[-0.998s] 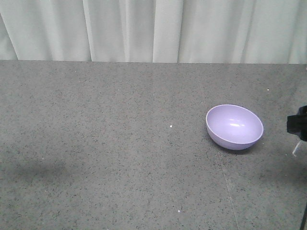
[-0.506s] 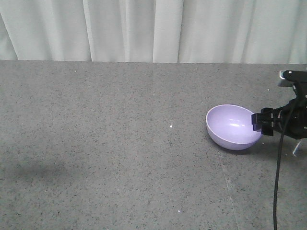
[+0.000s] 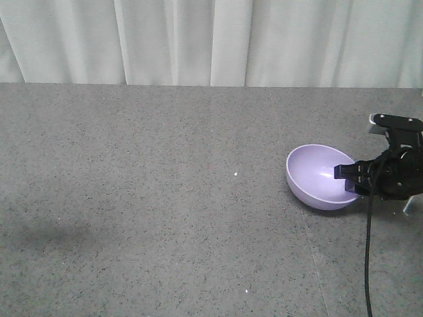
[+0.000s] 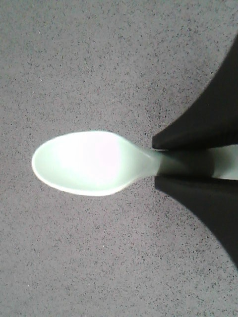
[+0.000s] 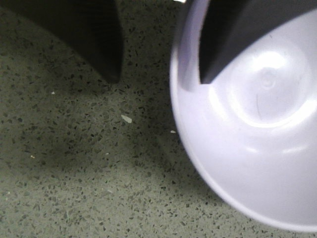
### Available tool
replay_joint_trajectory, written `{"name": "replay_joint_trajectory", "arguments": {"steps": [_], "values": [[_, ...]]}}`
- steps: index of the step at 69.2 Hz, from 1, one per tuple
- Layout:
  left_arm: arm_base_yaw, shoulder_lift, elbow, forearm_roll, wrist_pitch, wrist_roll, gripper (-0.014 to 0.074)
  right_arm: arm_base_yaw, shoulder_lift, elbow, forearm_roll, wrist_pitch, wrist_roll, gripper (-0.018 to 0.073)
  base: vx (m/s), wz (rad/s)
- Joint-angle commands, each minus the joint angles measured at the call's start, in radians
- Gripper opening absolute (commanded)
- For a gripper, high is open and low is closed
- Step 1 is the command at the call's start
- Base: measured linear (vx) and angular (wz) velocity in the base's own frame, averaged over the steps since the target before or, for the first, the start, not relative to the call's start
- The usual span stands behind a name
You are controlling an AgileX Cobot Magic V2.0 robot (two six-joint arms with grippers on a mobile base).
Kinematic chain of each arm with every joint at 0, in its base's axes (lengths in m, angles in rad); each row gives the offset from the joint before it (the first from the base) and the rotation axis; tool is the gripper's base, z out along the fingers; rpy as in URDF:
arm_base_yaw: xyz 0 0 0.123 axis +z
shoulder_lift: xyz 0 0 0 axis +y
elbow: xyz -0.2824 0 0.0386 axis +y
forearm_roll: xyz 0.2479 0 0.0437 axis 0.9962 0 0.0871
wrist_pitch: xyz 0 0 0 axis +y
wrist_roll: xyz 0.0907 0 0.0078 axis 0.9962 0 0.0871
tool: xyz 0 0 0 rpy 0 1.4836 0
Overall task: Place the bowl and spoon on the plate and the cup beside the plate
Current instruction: 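Move the right gripper to the lavender bowl rim and grip it, then lift the bowl with the right gripper while holding the spoon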
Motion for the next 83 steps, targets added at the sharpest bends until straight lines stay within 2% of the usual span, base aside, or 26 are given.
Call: {"name": "replay_joint_trajectory", "arguments": {"steps": [1,11,35,66,76,83], "values": [[-0.003,-0.018,-0.027,0.003,-0.049,0.001,-0.0006,-0.004,-0.034,-0.033,0.007,-0.046,-0.009,0.0179,0.0,0.0],[-0.003,-0.018,-0.027,0.003,-0.049,0.001,-0.0006,-0.004,-0.034,-0.033,0.009,-0.046,-0.009,-0.0019,0.0,0.0],[-0.003,-0.018,-0.027,0.003,-0.05,0.001,-0.0006,-0.004,-0.125,-0.033,0.041,-0.009,-0.005,-0.0008,0.0,0.0],[-0.003,-0.018,-0.027,0.003,-0.05,0.001,-0.0006,-0.004,-0.535,-0.033,0.024,0.293,0.003,-0.0006,0.0,0.0],[-0.003,-0.018,-0.027,0.003,-0.05,0.001,-0.0006,-0.005,-0.663,-0.033,-0.033,0.35,0.029,-0.0006,0.0,0.0],[-0.003,-0.018,-0.027,0.003,-0.05,0.001,-0.0006,-0.005,-0.738,-0.033,-0.113,0.389,0.085,-0.0006,0.0,0.0]]}}
